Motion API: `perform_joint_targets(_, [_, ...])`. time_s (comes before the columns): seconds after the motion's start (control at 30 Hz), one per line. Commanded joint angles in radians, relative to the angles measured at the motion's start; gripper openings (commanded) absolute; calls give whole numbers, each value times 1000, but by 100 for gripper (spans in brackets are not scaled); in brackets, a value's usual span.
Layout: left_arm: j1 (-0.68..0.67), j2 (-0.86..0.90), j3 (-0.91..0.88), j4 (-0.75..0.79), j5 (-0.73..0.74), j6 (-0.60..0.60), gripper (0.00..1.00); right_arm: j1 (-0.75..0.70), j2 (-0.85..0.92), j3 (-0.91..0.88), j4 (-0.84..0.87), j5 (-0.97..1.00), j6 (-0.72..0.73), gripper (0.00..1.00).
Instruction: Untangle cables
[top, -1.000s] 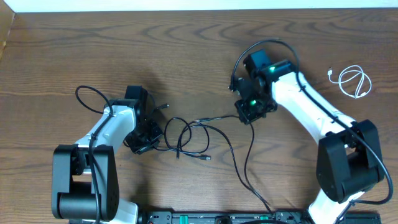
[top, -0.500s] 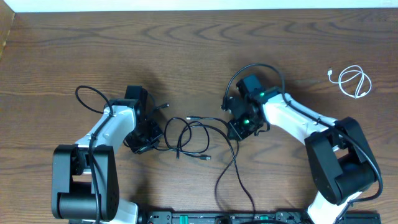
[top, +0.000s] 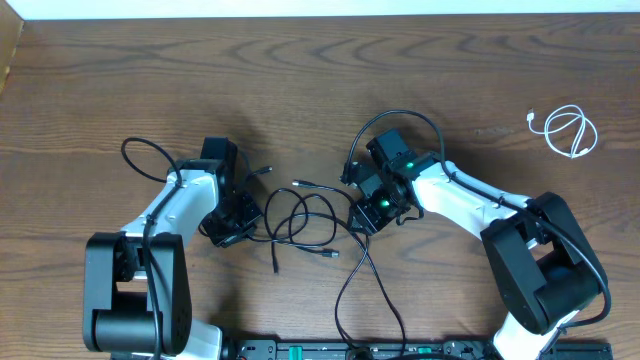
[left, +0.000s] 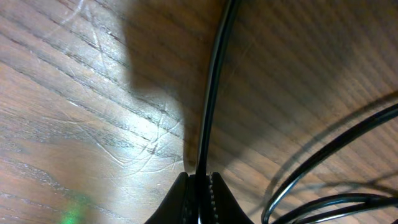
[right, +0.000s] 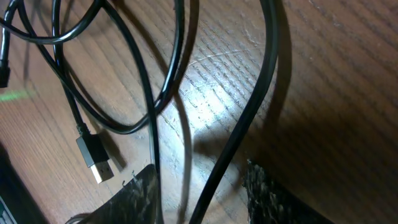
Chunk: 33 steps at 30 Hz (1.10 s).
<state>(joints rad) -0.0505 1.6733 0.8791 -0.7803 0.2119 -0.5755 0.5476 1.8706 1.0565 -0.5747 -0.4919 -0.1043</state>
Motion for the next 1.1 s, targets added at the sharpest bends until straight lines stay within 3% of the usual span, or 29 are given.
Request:
perform_joint_targets(0.0, [-1,-11,-10,0,5,7,8,8,11,-24,-19,-48,-83,46])
perform_joint_targets(0.17, [-1,-11,-10,0,5,7,8,8,11,-24,-28,-64,-107,54])
perform_joint_targets(0.47, [-1,-11,-11,11,5,7,8,78,11,-24,-24,134,-90,47])
perform_joint_targets(0.57, [-1,-11,-12,11,5,7,8,126,13,-24,-17,225,-47,40])
perform_joint_targets(0.7, [-1,-11,-13,11,5,7,8,166,19,-24,-16,417,42,22])
perform_joint_targets(0.73, [-1,-11,-14,11,5,7,8,171,22,-24,-16,457,56,15])
perform_joint_targets(0.77, [-1,-11,-16,11,5,7,8,173,25,-24,-18,484,66,1])
perform_joint_targets(1.07, [-1,-11,-43,38,5,7,8,155,-115,40,-103,462,56,1])
